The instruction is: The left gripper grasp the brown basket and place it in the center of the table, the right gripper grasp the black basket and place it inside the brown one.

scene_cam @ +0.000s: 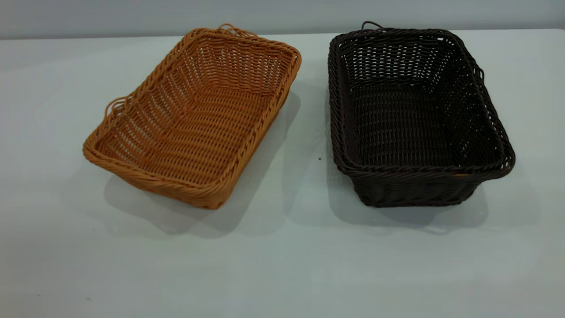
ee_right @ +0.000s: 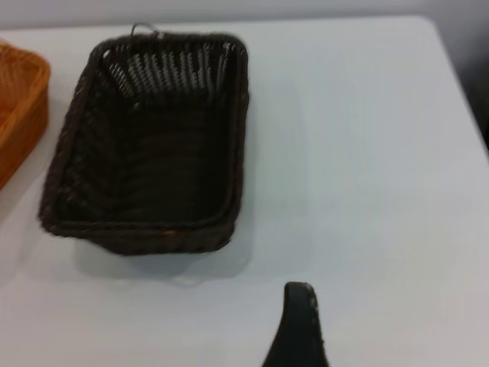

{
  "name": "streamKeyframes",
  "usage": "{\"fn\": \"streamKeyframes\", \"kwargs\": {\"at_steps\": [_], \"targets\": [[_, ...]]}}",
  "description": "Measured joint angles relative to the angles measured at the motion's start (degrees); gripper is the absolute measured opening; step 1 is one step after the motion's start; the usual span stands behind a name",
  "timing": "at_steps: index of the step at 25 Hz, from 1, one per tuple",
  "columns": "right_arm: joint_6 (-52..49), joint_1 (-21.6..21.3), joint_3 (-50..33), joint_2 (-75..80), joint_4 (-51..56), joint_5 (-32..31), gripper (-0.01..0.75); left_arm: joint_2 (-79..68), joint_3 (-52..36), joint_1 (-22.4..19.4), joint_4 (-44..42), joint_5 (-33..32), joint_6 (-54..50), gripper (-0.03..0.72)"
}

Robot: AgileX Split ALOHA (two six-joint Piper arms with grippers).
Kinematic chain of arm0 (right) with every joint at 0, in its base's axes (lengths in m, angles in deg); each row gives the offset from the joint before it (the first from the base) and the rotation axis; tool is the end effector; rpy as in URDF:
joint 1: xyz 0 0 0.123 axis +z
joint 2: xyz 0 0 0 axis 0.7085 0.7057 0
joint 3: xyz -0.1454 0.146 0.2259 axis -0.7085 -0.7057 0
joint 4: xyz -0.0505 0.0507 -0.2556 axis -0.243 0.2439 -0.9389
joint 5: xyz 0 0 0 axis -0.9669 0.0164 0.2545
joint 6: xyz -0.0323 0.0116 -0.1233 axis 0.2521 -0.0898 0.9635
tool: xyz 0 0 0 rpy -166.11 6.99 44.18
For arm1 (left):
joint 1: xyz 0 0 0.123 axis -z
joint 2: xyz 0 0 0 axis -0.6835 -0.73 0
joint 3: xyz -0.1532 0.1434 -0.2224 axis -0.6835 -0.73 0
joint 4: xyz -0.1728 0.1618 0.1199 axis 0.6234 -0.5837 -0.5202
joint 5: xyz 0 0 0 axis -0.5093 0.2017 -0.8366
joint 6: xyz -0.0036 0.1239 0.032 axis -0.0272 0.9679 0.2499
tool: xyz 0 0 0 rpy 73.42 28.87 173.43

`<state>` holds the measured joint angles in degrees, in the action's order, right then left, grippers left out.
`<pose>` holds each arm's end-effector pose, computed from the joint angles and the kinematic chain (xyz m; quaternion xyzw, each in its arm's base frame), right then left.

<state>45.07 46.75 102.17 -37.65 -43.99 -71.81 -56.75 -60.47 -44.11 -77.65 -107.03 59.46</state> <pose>0.0252 0.0080 0.2552 -0.0133 0.8790 0.0388 0.4751 0.0236 -0.0012 0.2662 -0.0125 0.8702 -0.0053 0.4925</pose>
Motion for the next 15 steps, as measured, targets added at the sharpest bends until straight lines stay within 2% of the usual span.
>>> {"fn": "streamKeyframes", "kwargs": {"at_steps": [7,12,15], "targets": [[9.4,0.0,1.5,19.0,10.6,9.5,0.617,-22.0,5.7,0.0,0.0,9.6,5.0,0.47],[18.6,0.0,1.5,34.9,20.0,17.0,0.62,-38.7,8.8,0.0,0.2,21.1,8.0,0.559],[25.2,0.0,1.5,45.0,28.3,19.7,0.617,-48.2,10.7,0.0,1.3,26.5,9.8,0.582]]}}
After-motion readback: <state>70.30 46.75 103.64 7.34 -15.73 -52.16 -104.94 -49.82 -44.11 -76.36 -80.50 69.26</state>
